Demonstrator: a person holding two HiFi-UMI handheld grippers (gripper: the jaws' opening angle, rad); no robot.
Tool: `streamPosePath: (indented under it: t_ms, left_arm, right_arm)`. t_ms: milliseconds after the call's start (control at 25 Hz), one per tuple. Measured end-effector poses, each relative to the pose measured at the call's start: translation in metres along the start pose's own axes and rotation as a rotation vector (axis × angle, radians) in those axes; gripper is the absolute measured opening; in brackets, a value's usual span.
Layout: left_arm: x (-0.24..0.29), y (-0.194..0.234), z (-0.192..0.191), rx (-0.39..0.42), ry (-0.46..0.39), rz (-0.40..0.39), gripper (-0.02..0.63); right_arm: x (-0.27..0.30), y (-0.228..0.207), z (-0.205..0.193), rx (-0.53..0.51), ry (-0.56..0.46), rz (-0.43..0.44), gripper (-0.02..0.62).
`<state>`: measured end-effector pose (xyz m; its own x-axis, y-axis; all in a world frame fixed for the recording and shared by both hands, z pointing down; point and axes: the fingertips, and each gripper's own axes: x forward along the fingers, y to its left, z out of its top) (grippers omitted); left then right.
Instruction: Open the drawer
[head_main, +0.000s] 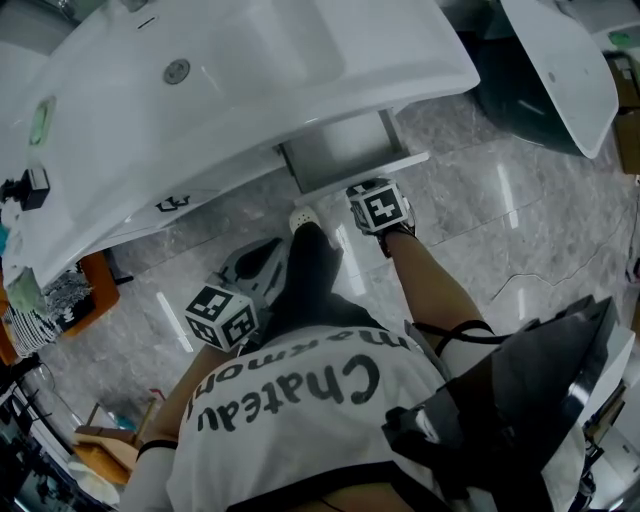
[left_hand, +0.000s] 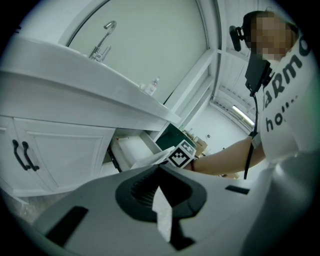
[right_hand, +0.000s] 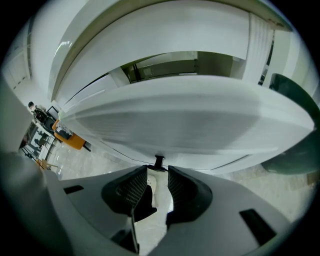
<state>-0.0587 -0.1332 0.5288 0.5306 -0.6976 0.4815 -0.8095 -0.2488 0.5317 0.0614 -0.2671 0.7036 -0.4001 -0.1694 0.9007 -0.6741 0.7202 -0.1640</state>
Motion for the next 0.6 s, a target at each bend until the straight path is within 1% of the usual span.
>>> streamPosePath:
  t_ms: [80,160,240,280,400,520,600]
  left_arm:
    - [-0.001,0.003,0.002,-0.006,0.002,0.007,0.008]
    - [0.001,0.003,0.006,-0.008,-0.004,0.011,0.008]
    - [0.003,0.002,0.013,0.002,-0.014,0.008,0.008]
    - [0.004,0.002,0.016,0.009,-0.017,0.005,0.008]
    - [0.002,0.001,0.025,0.022,-0.023,-0.002,0.008]
    - [0.001,-0.004,0.032,0.027,-0.035,-0.005,0.008]
    - [0.001,-0.009,0.035,0.037,-0.039,-0.01,0.008]
  right_arm:
    - [-0.001,0.001,0.002,0.007,-0.018,0.005,0.135]
    - [-0.003,-0.005,-0.005,-0.004,0.007,-0.022,0.135]
    - [-0.009,-0.011,-0.003,-0.014,-0.008,-0.045,0.137]
    - [-0.012,-0.013,-0.002,-0.002,-0.022,-0.048,0.137]
    - [-0.034,-0.018,-0.004,0.079,-0.065,-0.06,0.131]
    - [-0.07,-0.026,0.0,0.216,-0.156,-0.056,0.047]
    - [-0.099,-0.032,0.004,0.303,-0.232,-0.036,0.032]
